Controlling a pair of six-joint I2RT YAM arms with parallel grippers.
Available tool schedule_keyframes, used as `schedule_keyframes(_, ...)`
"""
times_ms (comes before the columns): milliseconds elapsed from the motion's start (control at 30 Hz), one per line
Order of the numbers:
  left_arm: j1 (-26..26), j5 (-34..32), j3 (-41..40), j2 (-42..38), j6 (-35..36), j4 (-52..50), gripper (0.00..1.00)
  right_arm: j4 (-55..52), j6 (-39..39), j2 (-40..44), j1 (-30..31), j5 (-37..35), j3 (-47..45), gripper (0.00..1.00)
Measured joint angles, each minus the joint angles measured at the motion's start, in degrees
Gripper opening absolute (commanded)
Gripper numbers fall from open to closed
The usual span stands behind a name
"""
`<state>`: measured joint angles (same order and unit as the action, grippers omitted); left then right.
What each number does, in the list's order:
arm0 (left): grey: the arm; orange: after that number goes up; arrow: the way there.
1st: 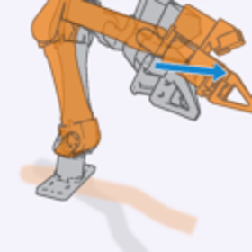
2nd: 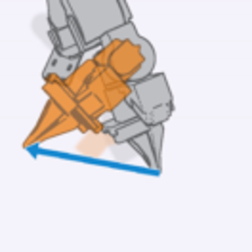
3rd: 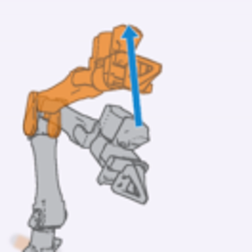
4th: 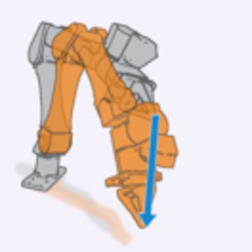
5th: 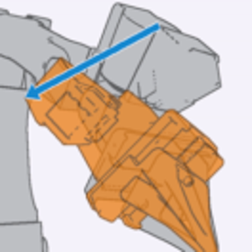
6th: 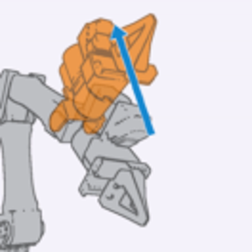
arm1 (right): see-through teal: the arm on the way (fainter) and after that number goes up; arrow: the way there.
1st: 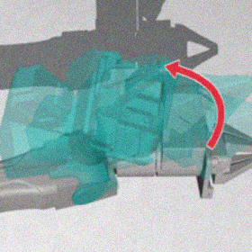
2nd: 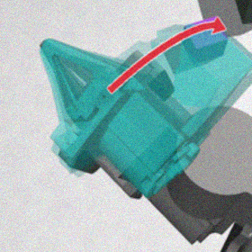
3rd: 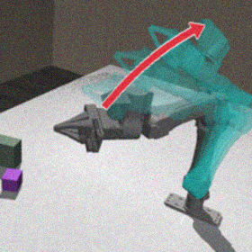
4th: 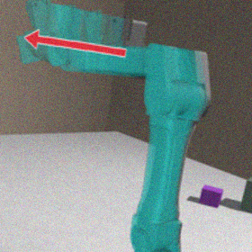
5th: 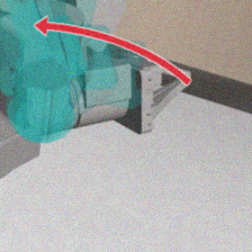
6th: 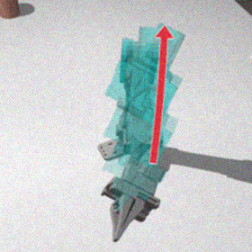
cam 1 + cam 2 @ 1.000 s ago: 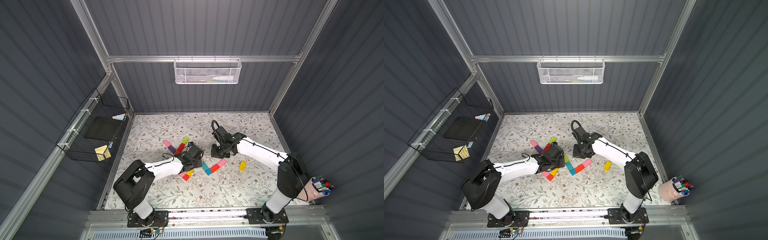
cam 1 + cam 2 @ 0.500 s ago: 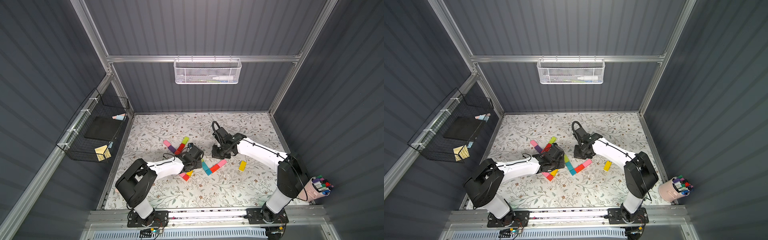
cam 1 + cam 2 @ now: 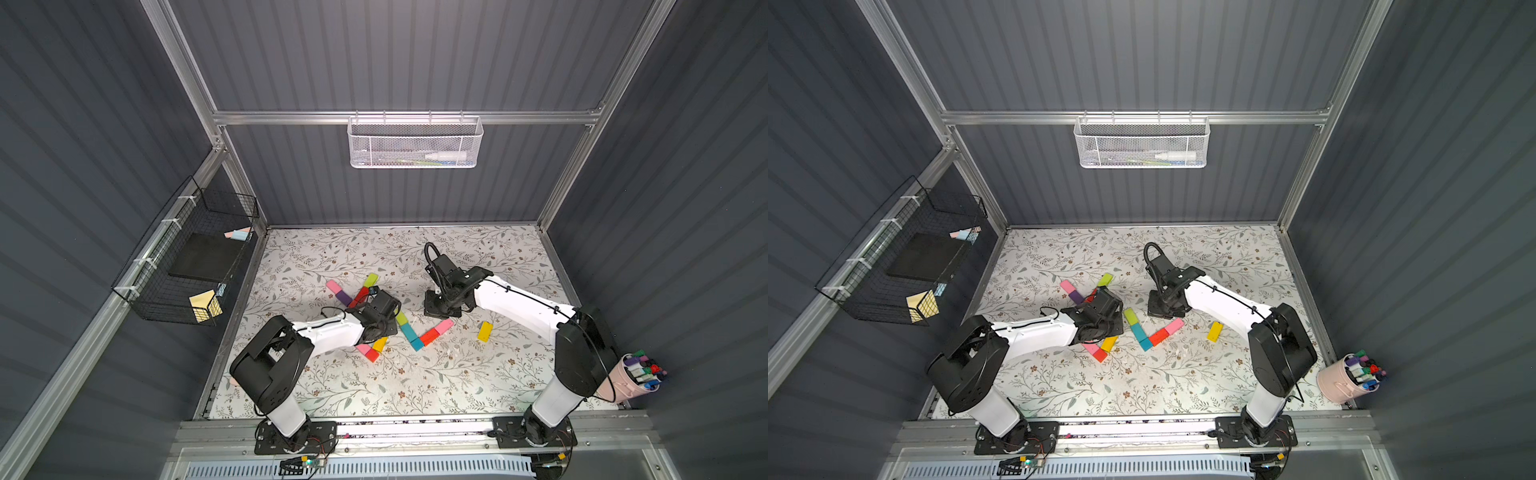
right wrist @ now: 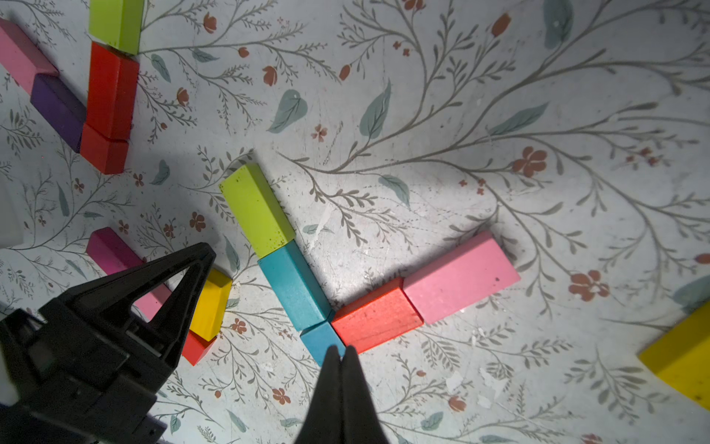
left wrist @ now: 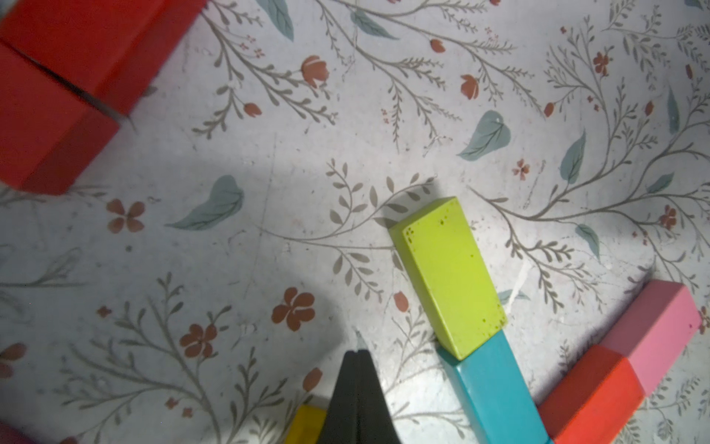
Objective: Assemble the letter v with building blocks
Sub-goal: Adjust the building block at the center of the board.
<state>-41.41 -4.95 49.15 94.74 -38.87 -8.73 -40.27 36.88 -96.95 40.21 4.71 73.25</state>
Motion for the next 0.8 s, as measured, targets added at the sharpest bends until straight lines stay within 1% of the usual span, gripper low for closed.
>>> schedule_keyframes(800, 0.00, 0.39, -2.08, 0.00, 1.77, 1.18, 0.00, 0.15, 0.00, 0.00, 0.00, 0.66, 0.00, 0.00)
